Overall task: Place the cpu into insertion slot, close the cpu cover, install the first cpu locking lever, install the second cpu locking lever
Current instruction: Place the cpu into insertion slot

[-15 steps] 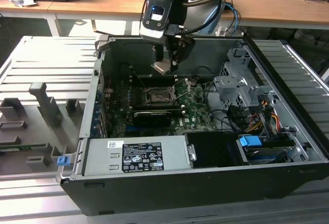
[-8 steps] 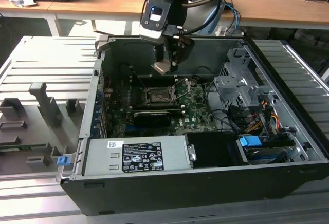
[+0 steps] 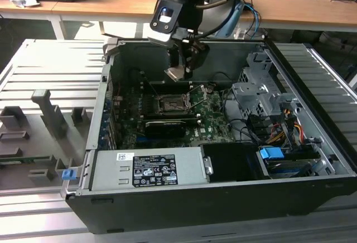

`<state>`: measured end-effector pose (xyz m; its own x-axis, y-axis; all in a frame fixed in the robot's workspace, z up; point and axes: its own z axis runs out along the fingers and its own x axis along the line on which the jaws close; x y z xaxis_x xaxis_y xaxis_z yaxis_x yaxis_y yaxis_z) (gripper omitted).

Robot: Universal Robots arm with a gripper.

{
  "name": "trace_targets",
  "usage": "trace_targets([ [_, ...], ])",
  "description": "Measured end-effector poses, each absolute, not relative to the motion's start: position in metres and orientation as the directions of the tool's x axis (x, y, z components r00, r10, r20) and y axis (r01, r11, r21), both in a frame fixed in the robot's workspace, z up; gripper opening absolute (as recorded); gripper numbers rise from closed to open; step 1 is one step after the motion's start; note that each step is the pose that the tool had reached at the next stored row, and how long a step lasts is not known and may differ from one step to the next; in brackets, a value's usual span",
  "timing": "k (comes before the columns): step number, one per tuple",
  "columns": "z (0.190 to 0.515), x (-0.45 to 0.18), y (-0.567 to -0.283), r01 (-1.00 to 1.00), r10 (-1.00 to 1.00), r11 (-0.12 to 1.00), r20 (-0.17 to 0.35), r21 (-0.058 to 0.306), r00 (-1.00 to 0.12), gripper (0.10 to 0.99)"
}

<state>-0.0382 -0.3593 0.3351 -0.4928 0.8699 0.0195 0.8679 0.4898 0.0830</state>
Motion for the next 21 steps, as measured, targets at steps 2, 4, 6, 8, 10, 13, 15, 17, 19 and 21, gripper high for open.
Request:
trace_targets([
  [2,0.3347,-0.0382,-0.3592,0.872,0.874,0.482,0.019,0.083,-0.485,0.529],
  [4,0.3344,-0.0382,-0.3593,0.877,0.879,0.473,0.019,0.083,-0.476,0.529],
  [6,0.3337,-0.0382,-0.3592,0.889,0.891,0.451,0.019,0.083,-0.454,0.529],
  [8,0.3331,-0.0382,-0.3593,0.906,0.908,0.415,0.019,0.083,-0.418,0.529],
  [10,0.3324,-0.0382,-0.3592,0.915,0.917,0.395,0.02,0.083,-0.398,0.529],
  [13,0.3305,-0.0382,-0.3593,0.923,0.925,0.376,0.02,0.083,-0.379,0.529],
  [15,0.3295,-0.0382,-0.3593,0.923,0.926,0.375,0.019,0.083,-0.377,0.529],
  [17,0.3281,-0.0382,-0.3593,0.923,0.926,0.375,0.02,0.083,-0.377,0.529],
  [19,0.3267,-0.0382,-0.3593,0.923,0.926,0.375,0.019,0.083,-0.377,0.529],
  [21,0.326,-0.0382,-0.3593,0.928,0.93,0.364,0.019,0.083,-0.367,0.529],
])
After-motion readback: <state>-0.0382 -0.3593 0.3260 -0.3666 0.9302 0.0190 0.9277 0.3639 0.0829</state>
